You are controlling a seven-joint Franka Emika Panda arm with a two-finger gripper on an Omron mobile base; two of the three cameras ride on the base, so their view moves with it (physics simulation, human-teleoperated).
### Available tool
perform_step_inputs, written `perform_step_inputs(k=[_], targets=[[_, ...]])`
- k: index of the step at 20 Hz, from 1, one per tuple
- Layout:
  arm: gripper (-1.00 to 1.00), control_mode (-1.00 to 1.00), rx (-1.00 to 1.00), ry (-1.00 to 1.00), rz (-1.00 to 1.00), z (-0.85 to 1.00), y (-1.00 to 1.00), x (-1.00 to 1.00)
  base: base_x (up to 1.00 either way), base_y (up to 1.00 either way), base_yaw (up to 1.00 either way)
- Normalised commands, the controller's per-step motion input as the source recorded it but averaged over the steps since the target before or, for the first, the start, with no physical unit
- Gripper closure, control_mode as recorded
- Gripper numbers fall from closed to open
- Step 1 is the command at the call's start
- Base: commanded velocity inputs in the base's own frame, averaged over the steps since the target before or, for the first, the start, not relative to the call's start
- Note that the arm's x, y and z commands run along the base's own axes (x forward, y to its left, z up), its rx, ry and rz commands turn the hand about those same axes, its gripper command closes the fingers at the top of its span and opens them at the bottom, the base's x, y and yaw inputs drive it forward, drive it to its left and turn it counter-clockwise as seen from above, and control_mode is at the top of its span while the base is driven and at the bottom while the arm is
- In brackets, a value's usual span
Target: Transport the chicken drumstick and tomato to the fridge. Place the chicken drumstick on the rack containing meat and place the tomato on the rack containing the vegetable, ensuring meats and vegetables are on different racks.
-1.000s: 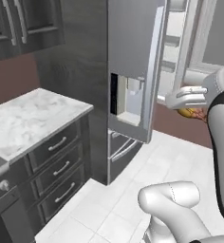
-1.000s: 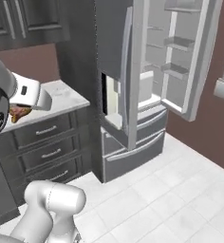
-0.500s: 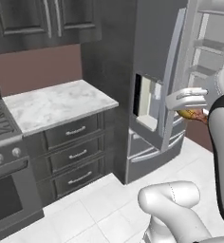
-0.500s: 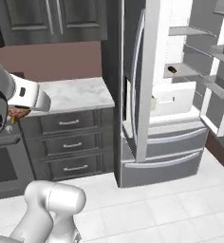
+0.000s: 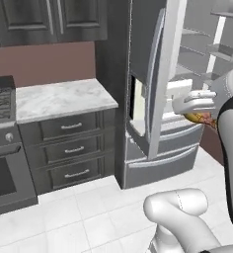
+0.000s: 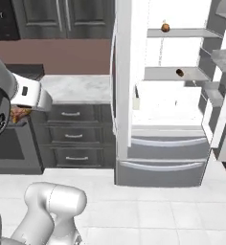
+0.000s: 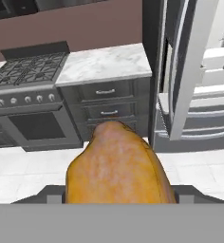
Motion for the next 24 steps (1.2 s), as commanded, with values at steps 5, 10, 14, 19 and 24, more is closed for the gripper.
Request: perform_step_inputs(k=[5,10,14,19,24], targets=[[1.00,1.00,0.00,0.00,0.00,0.00,0.00,0.00,-0.58,-1.00,0.32],[1.00,1.00,0.00,0.00,0.00,0.00,0.00,0.00,0.18,-1.00,0.21],[1.00,1.00,0.00,0.00,0.00,0.00,0.00,0.00,0.77,-0.54,0.01],[1.00,1.00,0.00,0.00,0.00,0.00,0.00,0.00,0.69,-0.25,-0.08],[1.00,1.00,0.00,0.00,0.00,0.00,0.00,0.00,0.11,-0.65,-0.07]])
